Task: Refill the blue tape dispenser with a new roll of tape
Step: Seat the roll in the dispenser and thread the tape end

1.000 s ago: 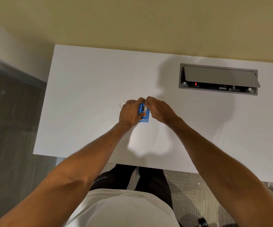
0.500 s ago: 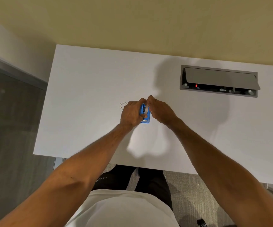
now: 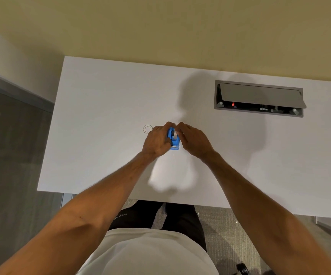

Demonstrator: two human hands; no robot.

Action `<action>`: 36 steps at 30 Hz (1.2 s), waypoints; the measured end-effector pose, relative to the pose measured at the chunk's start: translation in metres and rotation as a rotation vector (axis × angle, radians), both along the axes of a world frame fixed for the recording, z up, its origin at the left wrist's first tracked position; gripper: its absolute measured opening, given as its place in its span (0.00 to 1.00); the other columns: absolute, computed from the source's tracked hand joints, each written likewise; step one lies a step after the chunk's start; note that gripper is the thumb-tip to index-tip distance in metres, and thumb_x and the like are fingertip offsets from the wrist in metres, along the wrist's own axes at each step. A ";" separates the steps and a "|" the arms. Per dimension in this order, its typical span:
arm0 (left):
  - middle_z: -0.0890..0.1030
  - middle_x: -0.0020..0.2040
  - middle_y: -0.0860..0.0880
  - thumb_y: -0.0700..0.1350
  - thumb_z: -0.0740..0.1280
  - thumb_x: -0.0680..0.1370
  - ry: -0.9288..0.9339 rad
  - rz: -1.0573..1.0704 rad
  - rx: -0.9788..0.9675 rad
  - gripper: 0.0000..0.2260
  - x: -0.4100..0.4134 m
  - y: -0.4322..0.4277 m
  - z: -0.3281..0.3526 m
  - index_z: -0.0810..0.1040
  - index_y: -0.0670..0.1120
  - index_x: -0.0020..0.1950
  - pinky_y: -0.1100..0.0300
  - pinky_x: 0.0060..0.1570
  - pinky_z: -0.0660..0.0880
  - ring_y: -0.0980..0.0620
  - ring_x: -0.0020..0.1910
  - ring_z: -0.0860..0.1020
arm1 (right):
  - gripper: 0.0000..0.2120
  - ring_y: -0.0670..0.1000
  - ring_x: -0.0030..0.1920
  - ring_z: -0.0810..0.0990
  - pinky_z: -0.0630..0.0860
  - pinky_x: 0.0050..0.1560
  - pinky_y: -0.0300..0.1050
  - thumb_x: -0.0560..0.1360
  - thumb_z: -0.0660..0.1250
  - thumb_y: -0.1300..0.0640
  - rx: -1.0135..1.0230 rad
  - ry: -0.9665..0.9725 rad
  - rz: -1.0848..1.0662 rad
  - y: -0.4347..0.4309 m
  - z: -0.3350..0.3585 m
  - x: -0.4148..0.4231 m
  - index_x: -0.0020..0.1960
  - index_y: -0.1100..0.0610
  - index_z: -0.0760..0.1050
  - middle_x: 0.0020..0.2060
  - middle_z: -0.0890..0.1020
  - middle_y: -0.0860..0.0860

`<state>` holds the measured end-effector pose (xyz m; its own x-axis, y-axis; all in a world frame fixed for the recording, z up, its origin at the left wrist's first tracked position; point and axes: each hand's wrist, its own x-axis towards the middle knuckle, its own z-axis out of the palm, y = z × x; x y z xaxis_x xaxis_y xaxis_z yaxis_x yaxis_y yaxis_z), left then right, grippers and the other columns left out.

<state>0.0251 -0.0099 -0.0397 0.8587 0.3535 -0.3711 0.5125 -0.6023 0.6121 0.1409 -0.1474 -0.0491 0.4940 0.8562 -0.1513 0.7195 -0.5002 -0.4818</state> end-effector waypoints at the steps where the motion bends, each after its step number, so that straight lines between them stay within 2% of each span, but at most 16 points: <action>1: 0.85 0.56 0.43 0.36 0.66 0.75 -0.005 -0.001 -0.008 0.25 0.000 0.000 0.000 0.72 0.48 0.71 0.46 0.59 0.82 0.42 0.57 0.83 | 0.09 0.49 0.35 0.75 0.79 0.39 0.45 0.86 0.55 0.55 0.006 0.012 -0.035 -0.001 0.001 -0.002 0.57 0.57 0.72 0.41 0.77 0.48; 4: 0.85 0.56 0.42 0.34 0.66 0.75 -0.030 -0.013 -0.038 0.25 -0.002 0.002 0.002 0.72 0.47 0.72 0.45 0.57 0.82 0.42 0.55 0.83 | 0.06 0.51 0.38 0.80 0.81 0.43 0.47 0.84 0.58 0.58 0.026 0.097 -0.245 -0.002 0.002 -0.012 0.55 0.55 0.74 0.42 0.82 0.49; 7: 0.85 0.54 0.42 0.34 0.66 0.75 -0.059 -0.020 -0.060 0.25 -0.003 0.004 0.004 0.72 0.45 0.72 0.44 0.54 0.83 0.40 0.51 0.84 | 0.06 0.54 0.40 0.85 0.85 0.45 0.50 0.82 0.61 0.59 0.097 0.320 -0.583 0.003 0.006 -0.023 0.51 0.58 0.77 0.41 0.85 0.53; 10: 0.86 0.52 0.42 0.34 0.65 0.76 -0.074 -0.022 -0.071 0.23 -0.003 0.003 0.007 0.73 0.45 0.71 0.43 0.52 0.82 0.40 0.49 0.83 | 0.09 0.59 0.35 0.86 0.86 0.42 0.57 0.80 0.63 0.59 0.142 0.599 -0.866 0.009 0.008 -0.031 0.47 0.62 0.80 0.36 0.86 0.57; 13: 0.86 0.50 0.43 0.38 0.64 0.80 -0.077 -0.032 -0.065 0.18 -0.003 0.003 0.011 0.74 0.45 0.70 0.44 0.52 0.82 0.41 0.47 0.83 | 0.13 0.57 0.29 0.85 0.87 0.39 0.57 0.80 0.65 0.56 0.161 0.812 -1.026 0.015 0.009 -0.038 0.44 0.63 0.82 0.35 0.87 0.59; 17: 0.86 0.49 0.44 0.45 0.57 0.78 -0.082 -0.024 -0.078 0.19 -0.004 0.004 0.020 0.75 0.45 0.68 0.45 0.50 0.82 0.41 0.46 0.83 | 0.24 0.56 0.29 0.84 0.85 0.34 0.47 0.78 0.68 0.43 0.119 1.022 -1.153 0.022 0.008 -0.045 0.44 0.66 0.84 0.36 0.87 0.62; 20: 0.86 0.50 0.44 0.45 0.58 0.81 -0.077 -0.040 -0.087 0.16 -0.005 0.004 0.024 0.74 0.45 0.68 0.44 0.52 0.82 0.41 0.47 0.84 | 0.28 0.56 0.32 0.85 0.85 0.37 0.46 0.75 0.71 0.38 0.126 1.117 -1.194 0.024 0.008 -0.048 0.46 0.65 0.84 0.36 0.87 0.60; 23: 0.86 0.52 0.45 0.48 0.57 0.79 -0.067 -0.034 -0.097 0.19 -0.004 0.004 0.028 0.74 0.46 0.67 0.45 0.54 0.82 0.42 0.49 0.84 | 0.27 0.57 0.37 0.85 0.85 0.41 0.47 0.74 0.73 0.40 0.157 1.176 -1.225 0.026 0.011 -0.048 0.48 0.66 0.84 0.40 0.86 0.61; 27: 0.85 0.52 0.44 0.52 0.53 0.75 -0.063 -0.026 -0.116 0.24 -0.004 0.005 0.029 0.74 0.45 0.67 0.45 0.53 0.82 0.41 0.47 0.83 | 0.21 0.54 0.38 0.86 0.84 0.36 0.43 0.74 0.75 0.43 0.182 1.224 -1.273 0.027 0.016 -0.048 0.46 0.63 0.84 0.40 0.87 0.58; 31: 0.85 0.51 0.42 0.50 0.53 0.74 -0.058 -0.026 -0.124 0.25 -0.003 0.006 0.024 0.73 0.43 0.68 0.43 0.52 0.82 0.39 0.46 0.83 | 0.15 0.52 0.34 0.86 0.83 0.35 0.42 0.75 0.75 0.52 0.209 1.297 -1.296 0.028 0.017 -0.048 0.52 0.64 0.83 0.37 0.87 0.56; 36: 0.85 0.52 0.42 0.46 0.57 0.76 -0.050 -0.013 -0.153 0.22 -0.005 0.008 0.017 0.73 0.43 0.69 0.42 0.54 0.82 0.40 0.47 0.84 | 0.12 0.52 0.34 0.86 0.84 0.35 0.41 0.75 0.76 0.59 0.222 1.338 -1.354 0.030 0.018 -0.050 0.53 0.66 0.83 0.39 0.88 0.58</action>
<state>0.0201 -0.0020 -0.0228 0.8818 0.2844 -0.3762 0.4714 -0.5066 0.7219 0.0912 -0.1179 -0.0312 0.4207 0.1102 -0.9005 -0.8812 -0.1864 -0.4345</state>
